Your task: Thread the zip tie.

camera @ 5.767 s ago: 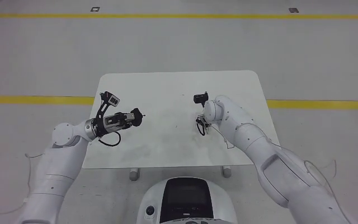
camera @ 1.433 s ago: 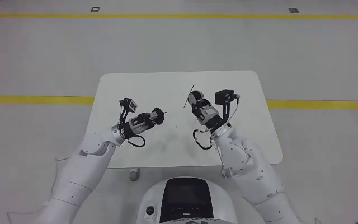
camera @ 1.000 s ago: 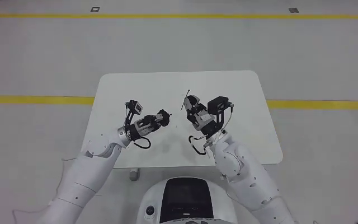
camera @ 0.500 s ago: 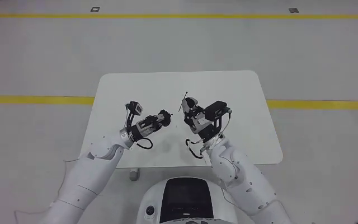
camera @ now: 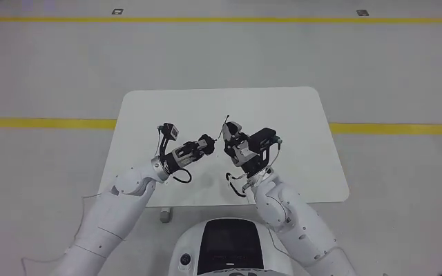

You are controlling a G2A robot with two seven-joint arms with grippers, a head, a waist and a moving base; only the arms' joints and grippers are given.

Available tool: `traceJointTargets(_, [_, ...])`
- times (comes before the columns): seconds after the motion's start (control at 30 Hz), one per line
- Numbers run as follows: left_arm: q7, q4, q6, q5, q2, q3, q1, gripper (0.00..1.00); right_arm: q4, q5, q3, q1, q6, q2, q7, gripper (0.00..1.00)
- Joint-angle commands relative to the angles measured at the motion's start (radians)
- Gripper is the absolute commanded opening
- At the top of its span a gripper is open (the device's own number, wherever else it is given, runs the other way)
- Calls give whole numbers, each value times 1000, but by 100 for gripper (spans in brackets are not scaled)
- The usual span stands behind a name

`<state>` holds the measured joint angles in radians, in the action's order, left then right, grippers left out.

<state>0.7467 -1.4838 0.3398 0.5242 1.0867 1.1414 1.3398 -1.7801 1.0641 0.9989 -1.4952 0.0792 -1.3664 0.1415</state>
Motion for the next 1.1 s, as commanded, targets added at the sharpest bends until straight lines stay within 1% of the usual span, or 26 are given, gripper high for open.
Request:
traceJointTargets(0.0, [-17, -3, -6, -12, 1, -5, 2, 0, 0, 0, 1, -1, -1, 0, 0, 0])
traceJointTargets(0.13, [-25, -1, 0, -28, 0, -5, 8, 0, 1, -1, 4, -3, -16, -2, 12, 0])
traceJointTargets(0.33, [-25, -14, 0, -42, -1, 6, 19, 0, 13, -7, 4, 0, -31, -5, 7, 0])
traceJointTargets(0.63, [-15, -20, 0, -45, 1, 9, 20, 0, 13, -3, 5, 2, -30, -6, 13, 0])
traceJointTargets(0.93, [-15, -20, 0, -45, 1, 9, 20, 0, 4, -7, 9, -6, 13, -4, -8, 0])
traceJointTargets(1.07, [-15, -20, 0, -45, 1, 9, 20, 0, 5, -7, 9, -7, 19, -4, -15, 0])
